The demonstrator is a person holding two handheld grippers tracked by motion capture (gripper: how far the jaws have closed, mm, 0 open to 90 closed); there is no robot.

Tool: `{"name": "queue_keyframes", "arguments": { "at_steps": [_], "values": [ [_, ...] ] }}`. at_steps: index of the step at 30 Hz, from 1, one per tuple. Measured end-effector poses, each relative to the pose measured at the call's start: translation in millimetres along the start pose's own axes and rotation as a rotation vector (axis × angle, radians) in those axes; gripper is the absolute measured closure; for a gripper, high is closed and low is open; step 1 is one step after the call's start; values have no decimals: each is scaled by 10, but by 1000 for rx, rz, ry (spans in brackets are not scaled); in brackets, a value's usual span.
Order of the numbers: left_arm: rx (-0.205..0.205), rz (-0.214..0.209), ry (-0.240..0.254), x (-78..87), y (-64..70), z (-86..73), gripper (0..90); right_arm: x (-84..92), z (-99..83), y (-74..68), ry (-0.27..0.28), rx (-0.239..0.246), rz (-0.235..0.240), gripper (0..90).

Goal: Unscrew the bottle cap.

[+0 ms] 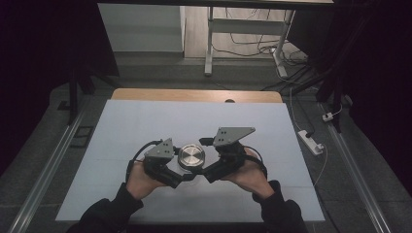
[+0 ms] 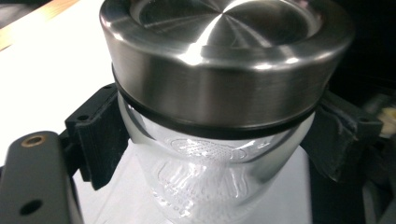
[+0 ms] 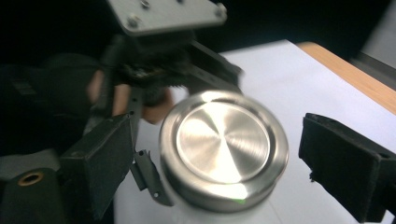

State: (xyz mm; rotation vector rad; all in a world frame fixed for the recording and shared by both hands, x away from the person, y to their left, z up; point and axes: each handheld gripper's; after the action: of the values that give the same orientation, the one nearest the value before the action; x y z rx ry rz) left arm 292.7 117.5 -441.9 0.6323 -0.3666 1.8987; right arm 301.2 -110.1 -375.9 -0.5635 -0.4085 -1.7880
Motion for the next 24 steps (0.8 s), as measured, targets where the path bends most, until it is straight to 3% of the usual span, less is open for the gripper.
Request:
{"name": "queue_keyframes", "arguments": {
  "at_steps": [4,6,8,11,15,24],
  "values": [
    [16,12,-9,-23,11,1,162,-153,7,-80,-43,-64,-106,103],
    [5,8,-15,-30,33,15,162,-207,-2,-94,-41,-79,-127,116],
    [-9,-2,-17,-30,46,25,162,-220,-15,-90,-32,-87,-133,187],
    [-25,-48,-4,-12,22,18,162,-195,-25,-69,-20,-76,-97,194],
    [-54,-162,29,12,-33,-15,162,-160,-35,-52,2,-37,-11,197],
    [-88,-268,54,39,-77,-41,162,-126,-32,-45,27,3,81,199]
  ]
}}
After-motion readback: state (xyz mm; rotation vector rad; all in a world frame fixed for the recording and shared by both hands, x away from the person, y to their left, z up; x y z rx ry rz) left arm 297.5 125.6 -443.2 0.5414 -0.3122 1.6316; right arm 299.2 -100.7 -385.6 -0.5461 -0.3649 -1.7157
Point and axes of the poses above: each handheld gripper's, and its own axes: x roughly backward along the jaws, z roughly out of its top, y roughly to its right, and after that the axes turned 5 degrees about -y, right-handed
